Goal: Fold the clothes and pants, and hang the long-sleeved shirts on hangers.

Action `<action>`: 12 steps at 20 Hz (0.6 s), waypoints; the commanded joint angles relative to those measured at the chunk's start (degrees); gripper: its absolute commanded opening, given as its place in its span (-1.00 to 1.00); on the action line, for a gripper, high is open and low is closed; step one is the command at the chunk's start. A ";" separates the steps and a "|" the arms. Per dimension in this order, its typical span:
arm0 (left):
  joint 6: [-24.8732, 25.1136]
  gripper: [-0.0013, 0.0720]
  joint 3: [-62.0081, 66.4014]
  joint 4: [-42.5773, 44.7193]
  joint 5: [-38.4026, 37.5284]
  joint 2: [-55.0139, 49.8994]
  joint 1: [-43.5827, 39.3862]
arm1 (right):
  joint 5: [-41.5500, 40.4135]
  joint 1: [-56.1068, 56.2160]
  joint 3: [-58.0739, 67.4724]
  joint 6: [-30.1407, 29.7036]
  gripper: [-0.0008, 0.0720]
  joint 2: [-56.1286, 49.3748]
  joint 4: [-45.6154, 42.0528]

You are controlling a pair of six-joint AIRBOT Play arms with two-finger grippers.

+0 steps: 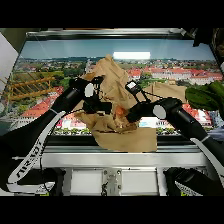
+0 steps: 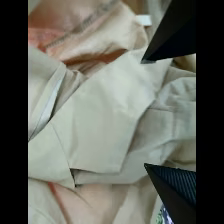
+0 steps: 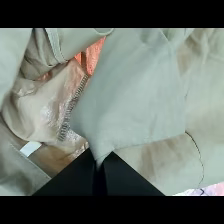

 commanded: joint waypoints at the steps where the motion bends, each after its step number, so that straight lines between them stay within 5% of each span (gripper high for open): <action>1: -1.75 0.96 0.09 -3.82 0.79 -4.07 -0.04 | 3.15 -0.04 0.07 4.90 -0.93 4.61 0.07; 8: -2.01 0.96 0.09 -5.05 2.08 -4.61 -0.92 | 5.05 -0.04 0.07 7.96 -0.93 5.97 3.76; 9: -1.92 0.68 0.07 -5.05 1.86 -5.25 -1.51 | 5.07 -0.04 0.07 7.96 -0.94 5.97 4.20; 10: -1.55 0.19 0.04 -5.05 1.90 -5.86 -1.92 | 5.27 -0.04 0.07 7.96 -0.93 5.99 4.15; 11: -0.42 -0.58 0.07 -5.05 2.01 -6.36 -2.51 | 5.73 -0.04 0.07 7.96 -0.93 5.97 4.02; 12: 1.29 -0.93 0.09 -5.03 2.36 -6.34 -2.54 | 6.45 -0.13 0.09 7.98 -0.94 5.99 3.69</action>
